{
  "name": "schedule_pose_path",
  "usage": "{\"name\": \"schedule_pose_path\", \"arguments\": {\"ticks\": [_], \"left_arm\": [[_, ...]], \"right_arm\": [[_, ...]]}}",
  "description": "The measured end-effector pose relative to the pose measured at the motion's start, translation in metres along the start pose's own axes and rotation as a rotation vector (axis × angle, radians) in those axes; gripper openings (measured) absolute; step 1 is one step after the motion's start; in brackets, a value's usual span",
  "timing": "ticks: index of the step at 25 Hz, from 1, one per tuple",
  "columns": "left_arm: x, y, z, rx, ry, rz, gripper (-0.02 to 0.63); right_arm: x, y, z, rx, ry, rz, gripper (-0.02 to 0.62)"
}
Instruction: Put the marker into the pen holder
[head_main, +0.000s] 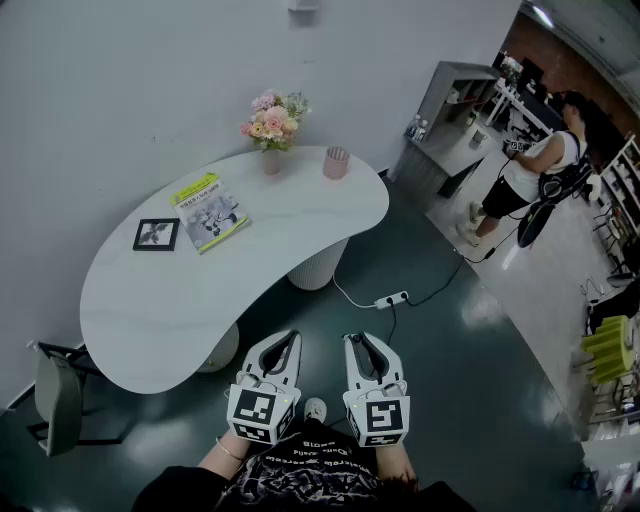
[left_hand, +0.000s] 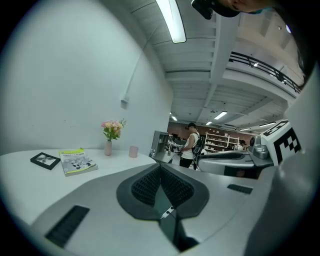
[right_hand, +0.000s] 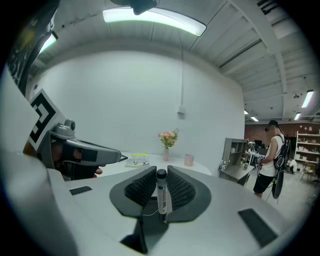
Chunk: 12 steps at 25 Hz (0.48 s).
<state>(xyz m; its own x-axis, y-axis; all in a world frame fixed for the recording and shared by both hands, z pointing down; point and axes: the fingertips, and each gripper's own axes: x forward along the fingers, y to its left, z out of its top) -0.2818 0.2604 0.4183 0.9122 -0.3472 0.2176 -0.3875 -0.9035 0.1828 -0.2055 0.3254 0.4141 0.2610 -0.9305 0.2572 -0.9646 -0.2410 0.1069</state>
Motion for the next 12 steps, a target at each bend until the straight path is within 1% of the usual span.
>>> {"name": "schedule_pose_path", "arguments": {"ticks": [6, 9, 12], "left_arm": [[-0.005, 0.006, 0.002, 0.006, 0.009, -0.013, 0.023], [-0.004, 0.016, 0.003, 0.008, 0.011, -0.022, 0.023], [-0.007, 0.028, -0.001, -0.002, 0.016, -0.027, 0.023]], "right_arm": [[0.001, 0.006, 0.006, 0.043, -0.02, -0.01, 0.09], [0.004, 0.008, 0.011, 0.072, -0.03, -0.029, 0.091], [0.007, 0.013, 0.014, 0.079, -0.04, -0.05, 0.091]]}}
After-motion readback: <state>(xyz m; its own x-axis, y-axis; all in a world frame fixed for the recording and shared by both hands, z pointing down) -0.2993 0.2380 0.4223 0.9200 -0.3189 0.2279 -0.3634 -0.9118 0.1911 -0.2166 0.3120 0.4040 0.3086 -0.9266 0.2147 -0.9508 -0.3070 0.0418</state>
